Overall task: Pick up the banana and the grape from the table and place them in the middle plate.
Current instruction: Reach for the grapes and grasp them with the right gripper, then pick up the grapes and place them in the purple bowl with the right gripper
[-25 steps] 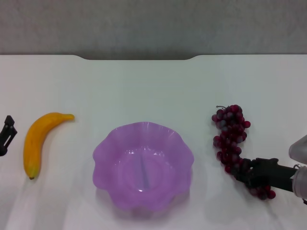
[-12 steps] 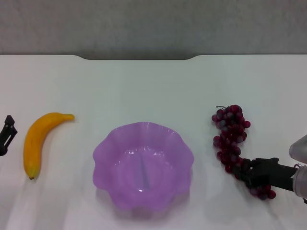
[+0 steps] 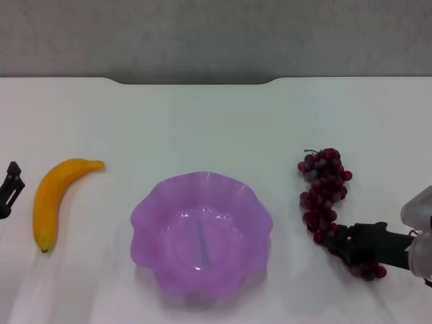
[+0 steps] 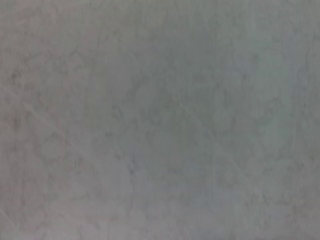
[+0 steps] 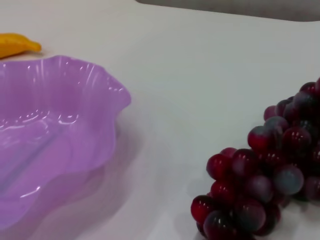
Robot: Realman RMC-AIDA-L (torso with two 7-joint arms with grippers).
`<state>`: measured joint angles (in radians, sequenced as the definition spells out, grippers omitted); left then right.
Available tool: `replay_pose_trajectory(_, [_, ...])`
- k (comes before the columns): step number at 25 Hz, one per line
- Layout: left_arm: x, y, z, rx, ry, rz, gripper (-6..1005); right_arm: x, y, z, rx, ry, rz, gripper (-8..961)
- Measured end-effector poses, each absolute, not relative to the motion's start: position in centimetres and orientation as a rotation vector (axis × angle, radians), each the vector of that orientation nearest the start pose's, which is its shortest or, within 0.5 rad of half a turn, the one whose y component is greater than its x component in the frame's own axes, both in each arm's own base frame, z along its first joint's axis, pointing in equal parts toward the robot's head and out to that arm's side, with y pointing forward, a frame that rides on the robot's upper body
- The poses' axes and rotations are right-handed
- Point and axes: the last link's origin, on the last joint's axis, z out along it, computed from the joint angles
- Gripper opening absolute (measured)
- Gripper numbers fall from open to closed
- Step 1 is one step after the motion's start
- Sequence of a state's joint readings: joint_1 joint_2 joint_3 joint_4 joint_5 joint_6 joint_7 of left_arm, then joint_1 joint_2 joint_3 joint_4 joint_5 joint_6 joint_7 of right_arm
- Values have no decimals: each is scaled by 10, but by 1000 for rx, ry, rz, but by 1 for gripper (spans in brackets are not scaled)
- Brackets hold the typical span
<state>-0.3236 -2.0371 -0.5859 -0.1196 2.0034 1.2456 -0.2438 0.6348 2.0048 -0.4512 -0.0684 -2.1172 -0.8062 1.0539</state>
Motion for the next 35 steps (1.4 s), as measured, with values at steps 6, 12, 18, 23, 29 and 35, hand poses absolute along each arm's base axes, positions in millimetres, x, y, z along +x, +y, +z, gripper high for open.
replay_pose_trajectory(6, [-377,286,10,-1497,-643,-669,892,353,342,-62,-2377,875,158,363])
replay_pose_trajectory(12, [-377,285,10,-1496,-644,-667,893,350,344,-61,-2381,866,164,350])
replay_pose_trajectory(18, [-377,284,11,-1496,-644,-667,893,349,349,-57,-2371,854,172,341])
replay_pose_trajectory(23, [-377,284,11,-1496,-644,-667,893,349,351,-54,-2362,857,174,333])
replay_pose_trajectory(29, [-378,284,11,-1495,-645,-666,892,349,353,-49,-2349,849,192,321])
replay_pose_trajectory(35, [-378,284,11,-1495,-646,-666,893,348,358,-43,-2327,840,213,308])
